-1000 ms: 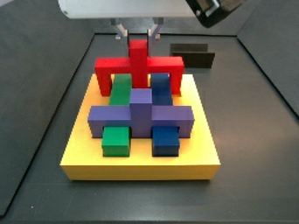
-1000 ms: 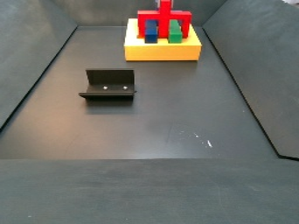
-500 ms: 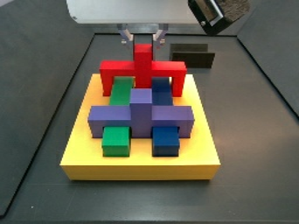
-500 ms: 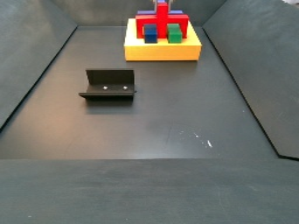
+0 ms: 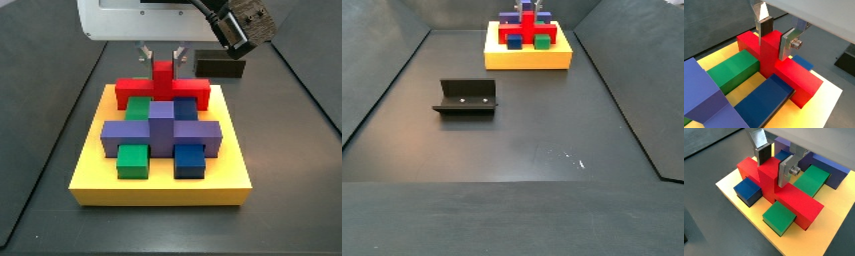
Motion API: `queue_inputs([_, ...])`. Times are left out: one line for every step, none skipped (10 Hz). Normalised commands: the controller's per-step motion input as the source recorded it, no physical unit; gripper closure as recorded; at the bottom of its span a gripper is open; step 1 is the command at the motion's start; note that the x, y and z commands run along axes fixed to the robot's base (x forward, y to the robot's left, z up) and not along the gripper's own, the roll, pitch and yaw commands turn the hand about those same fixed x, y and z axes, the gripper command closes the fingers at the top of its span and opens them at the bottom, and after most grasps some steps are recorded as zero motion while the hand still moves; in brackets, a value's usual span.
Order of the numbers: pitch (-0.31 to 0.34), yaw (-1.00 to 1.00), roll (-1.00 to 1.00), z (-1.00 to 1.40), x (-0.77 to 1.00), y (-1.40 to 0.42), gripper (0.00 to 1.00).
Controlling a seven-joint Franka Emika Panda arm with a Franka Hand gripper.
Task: Pick up the red object. Move up. Move to above the board. Insert the red object.
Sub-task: Insert the red object.
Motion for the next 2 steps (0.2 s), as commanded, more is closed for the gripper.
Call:
queue_inputs([0.0, 0.0, -0.01, 0.0, 0.0, 0.01, 1.0])
queue_inputs([0.0, 0.0, 0.0, 0.0, 0.0, 0.0, 1.0])
